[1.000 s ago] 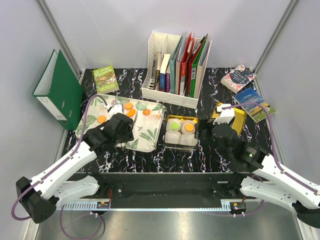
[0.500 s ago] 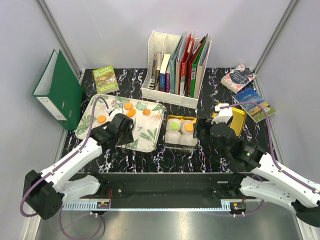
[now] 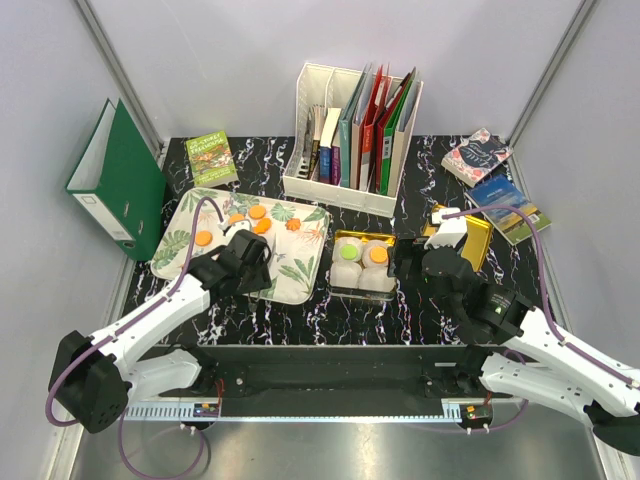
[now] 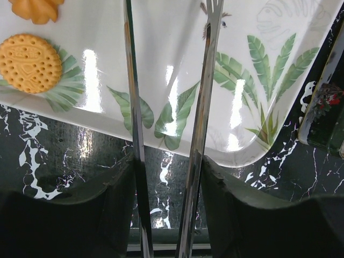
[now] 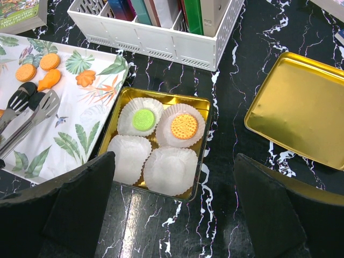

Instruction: Pack the cookies

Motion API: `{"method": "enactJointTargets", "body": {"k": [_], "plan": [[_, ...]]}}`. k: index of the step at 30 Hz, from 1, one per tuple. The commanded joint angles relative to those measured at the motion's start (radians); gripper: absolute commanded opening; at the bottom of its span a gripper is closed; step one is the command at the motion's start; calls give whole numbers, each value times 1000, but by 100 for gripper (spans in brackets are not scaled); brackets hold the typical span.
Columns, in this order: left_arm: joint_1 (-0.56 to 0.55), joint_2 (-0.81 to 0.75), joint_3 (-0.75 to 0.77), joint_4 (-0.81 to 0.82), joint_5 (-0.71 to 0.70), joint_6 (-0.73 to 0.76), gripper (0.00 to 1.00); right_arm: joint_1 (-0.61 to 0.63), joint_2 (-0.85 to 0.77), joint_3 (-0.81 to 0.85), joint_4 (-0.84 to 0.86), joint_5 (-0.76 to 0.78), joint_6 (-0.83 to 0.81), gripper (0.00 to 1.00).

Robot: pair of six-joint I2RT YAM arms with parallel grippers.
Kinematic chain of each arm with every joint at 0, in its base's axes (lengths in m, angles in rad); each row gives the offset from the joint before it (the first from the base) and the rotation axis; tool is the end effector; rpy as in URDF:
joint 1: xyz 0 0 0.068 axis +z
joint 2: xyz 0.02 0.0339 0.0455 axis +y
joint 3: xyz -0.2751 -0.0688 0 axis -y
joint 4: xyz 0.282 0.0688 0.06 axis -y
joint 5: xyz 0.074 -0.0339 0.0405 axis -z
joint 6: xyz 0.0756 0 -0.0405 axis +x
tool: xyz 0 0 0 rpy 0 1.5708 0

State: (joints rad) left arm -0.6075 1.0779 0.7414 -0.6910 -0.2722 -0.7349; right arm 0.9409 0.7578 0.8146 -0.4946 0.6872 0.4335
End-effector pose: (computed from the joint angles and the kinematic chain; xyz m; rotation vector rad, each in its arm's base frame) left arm 0.2183 -0.1270 0.1937 -0.2591 2.5355 -0.1681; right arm 0.1673 0.1481 0.3223 -0.0572 1.9109 0.2366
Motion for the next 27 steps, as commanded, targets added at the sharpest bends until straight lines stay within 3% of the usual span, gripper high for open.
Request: {"method": "enactJointTargets", "body": {"k": [1, 27], "plan": [[5, -1, -2, 53, 11, -9, 51, 4, 0, 5, 30, 3, 1, 100], [6, -99, 81, -5, 18, 32, 33, 3, 8, 15, 30, -3, 4, 100]]}}
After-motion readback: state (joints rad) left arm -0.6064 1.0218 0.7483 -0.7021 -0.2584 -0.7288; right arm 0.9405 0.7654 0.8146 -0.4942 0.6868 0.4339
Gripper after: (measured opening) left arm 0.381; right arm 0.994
